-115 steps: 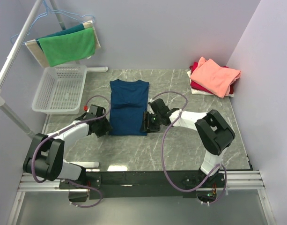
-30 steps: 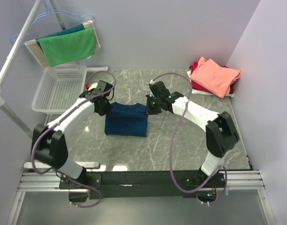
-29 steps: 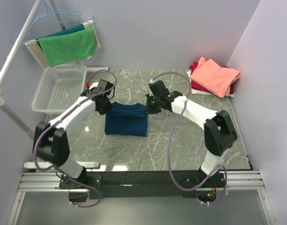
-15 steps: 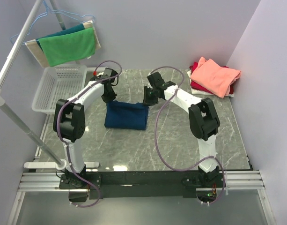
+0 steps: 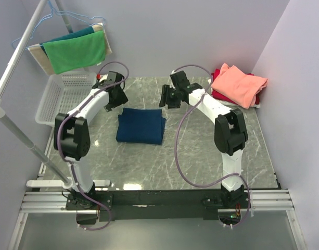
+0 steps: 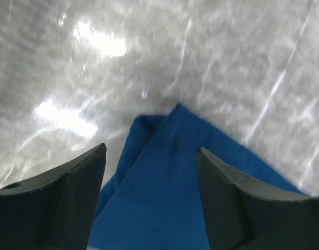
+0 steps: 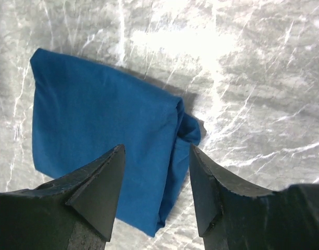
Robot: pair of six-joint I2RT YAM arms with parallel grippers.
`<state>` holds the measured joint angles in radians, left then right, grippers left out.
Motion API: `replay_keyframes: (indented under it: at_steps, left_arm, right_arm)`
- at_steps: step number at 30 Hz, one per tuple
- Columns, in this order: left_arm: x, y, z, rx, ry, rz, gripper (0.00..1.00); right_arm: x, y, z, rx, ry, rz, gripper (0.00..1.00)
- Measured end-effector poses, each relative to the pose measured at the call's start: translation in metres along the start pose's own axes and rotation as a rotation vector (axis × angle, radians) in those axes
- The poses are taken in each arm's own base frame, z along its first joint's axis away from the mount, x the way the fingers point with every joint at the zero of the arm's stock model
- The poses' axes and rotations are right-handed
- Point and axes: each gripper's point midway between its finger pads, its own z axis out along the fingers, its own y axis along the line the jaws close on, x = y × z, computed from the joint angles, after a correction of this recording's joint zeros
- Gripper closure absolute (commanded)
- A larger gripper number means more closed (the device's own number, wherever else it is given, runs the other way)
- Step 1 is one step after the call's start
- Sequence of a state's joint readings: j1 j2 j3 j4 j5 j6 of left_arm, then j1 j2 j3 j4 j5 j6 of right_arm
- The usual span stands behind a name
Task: Fold and stack the t-shirts
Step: Fold the tshirt
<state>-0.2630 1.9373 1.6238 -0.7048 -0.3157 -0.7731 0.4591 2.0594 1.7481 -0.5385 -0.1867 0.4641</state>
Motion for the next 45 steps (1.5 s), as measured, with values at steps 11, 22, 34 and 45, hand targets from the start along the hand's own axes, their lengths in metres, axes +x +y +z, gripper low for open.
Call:
replay_keyframes:
  at_steps: [11,22,34,45]
  left_arm:
    - [0.085,0.021,-0.046,0.16,0.138,0.076,0.44]
    - [0.132,0.023,-0.019,0.164,0.249,0.071,0.51]
    - [0.159,0.045,-0.02,0.083,0.302,0.065,0.47]
    - [0.177,0.053,-0.026,0.018,0.307,0.109,0.46]
  right_arm:
    - [0.101,0.044,-0.008,-0.056,0.168,-0.098,0.5]
    - [0.145,0.055,-0.003,-0.085,0.254,-0.1,0.72]
    - [0.188,0.022,0.005,-0.025,0.342,-0.08,0.76]
    - [0.194,0.018,0.005,-0.029,0.34,-0.075,0.8]
